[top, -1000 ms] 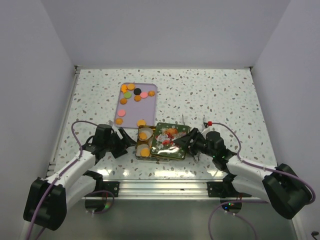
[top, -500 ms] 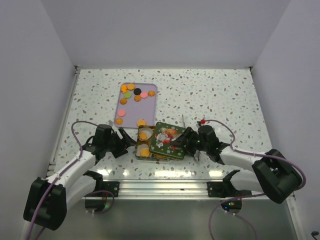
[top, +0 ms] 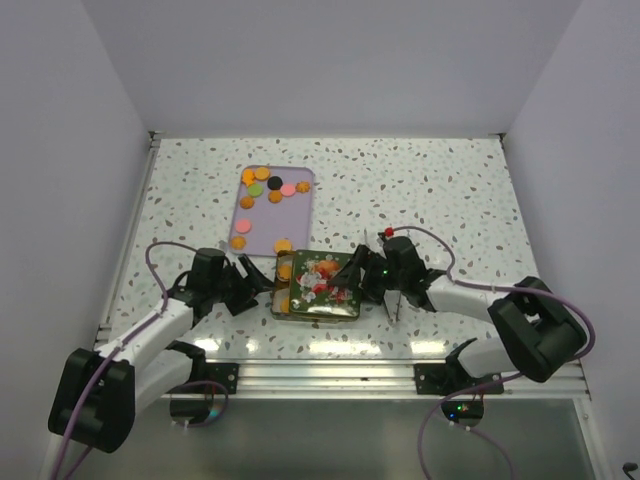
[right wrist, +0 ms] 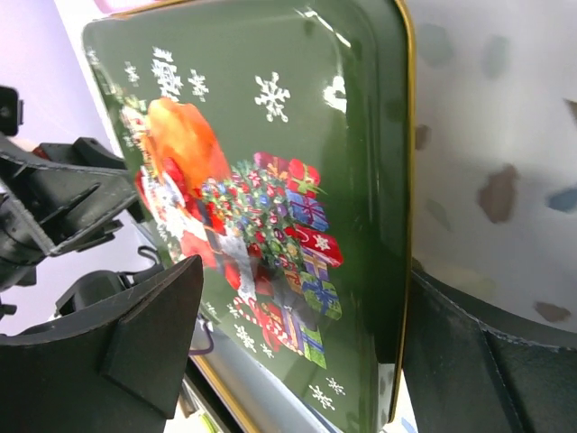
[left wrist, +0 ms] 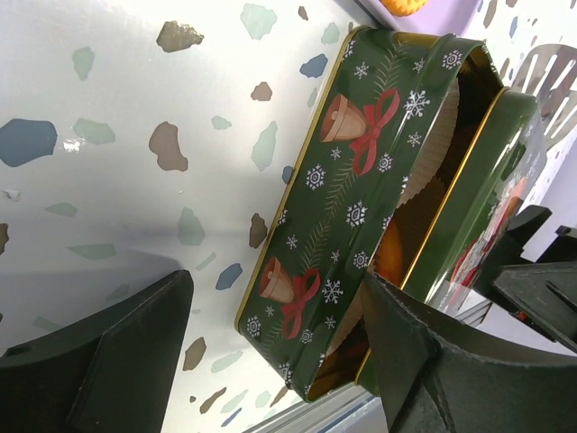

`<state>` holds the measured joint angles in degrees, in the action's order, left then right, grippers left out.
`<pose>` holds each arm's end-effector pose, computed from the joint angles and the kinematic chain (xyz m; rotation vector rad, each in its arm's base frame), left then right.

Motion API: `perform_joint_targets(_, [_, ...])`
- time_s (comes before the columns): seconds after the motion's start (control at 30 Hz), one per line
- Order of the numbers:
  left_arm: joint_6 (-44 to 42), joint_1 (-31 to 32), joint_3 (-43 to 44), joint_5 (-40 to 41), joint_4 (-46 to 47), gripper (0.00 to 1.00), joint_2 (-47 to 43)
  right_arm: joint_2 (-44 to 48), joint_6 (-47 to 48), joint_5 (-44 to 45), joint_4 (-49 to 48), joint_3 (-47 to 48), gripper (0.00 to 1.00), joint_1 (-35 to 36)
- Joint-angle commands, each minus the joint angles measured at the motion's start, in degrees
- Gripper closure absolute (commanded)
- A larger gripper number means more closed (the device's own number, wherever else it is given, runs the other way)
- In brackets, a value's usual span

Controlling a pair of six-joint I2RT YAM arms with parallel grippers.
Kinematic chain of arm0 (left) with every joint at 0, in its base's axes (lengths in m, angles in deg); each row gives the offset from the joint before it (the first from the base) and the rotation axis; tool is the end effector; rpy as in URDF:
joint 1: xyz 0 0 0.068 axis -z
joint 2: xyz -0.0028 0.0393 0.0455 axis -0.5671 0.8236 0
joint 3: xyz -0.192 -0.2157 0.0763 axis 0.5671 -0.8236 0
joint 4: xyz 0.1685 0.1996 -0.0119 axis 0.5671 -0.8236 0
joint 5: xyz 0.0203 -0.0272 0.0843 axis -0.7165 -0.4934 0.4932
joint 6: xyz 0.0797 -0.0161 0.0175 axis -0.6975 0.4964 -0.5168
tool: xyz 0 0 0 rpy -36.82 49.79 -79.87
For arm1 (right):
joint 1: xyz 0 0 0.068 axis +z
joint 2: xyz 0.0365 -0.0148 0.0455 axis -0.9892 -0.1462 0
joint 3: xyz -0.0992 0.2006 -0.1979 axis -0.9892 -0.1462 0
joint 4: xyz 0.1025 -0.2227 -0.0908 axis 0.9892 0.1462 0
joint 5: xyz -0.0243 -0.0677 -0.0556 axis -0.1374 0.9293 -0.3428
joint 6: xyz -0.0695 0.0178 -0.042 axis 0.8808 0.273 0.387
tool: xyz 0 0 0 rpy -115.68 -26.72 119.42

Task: Pack the cookies

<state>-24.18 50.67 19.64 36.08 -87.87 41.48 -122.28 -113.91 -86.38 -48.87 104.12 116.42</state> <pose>0.1700 -0.0718 0.1431 -0.7813 2.4884 -0.8998 0.2082 0.1762 0.1499 0.4034 2.5236 1.2158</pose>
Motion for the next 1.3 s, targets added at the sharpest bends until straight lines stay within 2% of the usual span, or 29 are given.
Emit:
perform_joint_targets(0.0, [-0.47,-0.30,0.50,-0.10,2.24,0.20,0.68,-0.78,2.51,-1.26,1.39,3.44,0.15,0.85])
perform_joint_targets(0.4, [-1.53,-0.30,1.47,-1.07,3.38,0.20,2.18,-7.19,2.42,0.85,5.69,11.00,0.13,5.16])
perform_joint_targets(0.47, [-1.71,-0.30,1.65,-1.33,3.38,0.20,2.27,-8.43,2.34,0.93,6.04,12.23,0.02,5.86])
perform_joint_targets(0.63, [-2.14,-0.30,2.00,-1.95,2.60,0.20,1.74,-10.10,2.25,1.37,7.97,15.39,0.01,6.57])
perform_joint_targets(0.83, [-5.83,-0.39,6.91,-1.69,0.58,0.19,-1.68,-9.75,4.27,2.78,13.60,18.29,0.01,6.66])
perform_joint_targets(0.93, [-6.89,-0.39,8.50,0.68,-3.80,0.19,-2.04,-9.48,5.50,3.04,16.76,19.35,0.01,6.65])
perform_joint_targets(1.03, [-8.12,-0.39,10.52,6.47,-9.16,0.19,-3.00,-9.57,6.73,3.39,18.79,20.84,0.01,6.66])
perform_joint_targets(1.27, [-8.91,-0.74,11.23,9.92,-9.81,0.18,-4.50,-9.57,7.52,3.66,20.90,21.64,0.01,6.66])
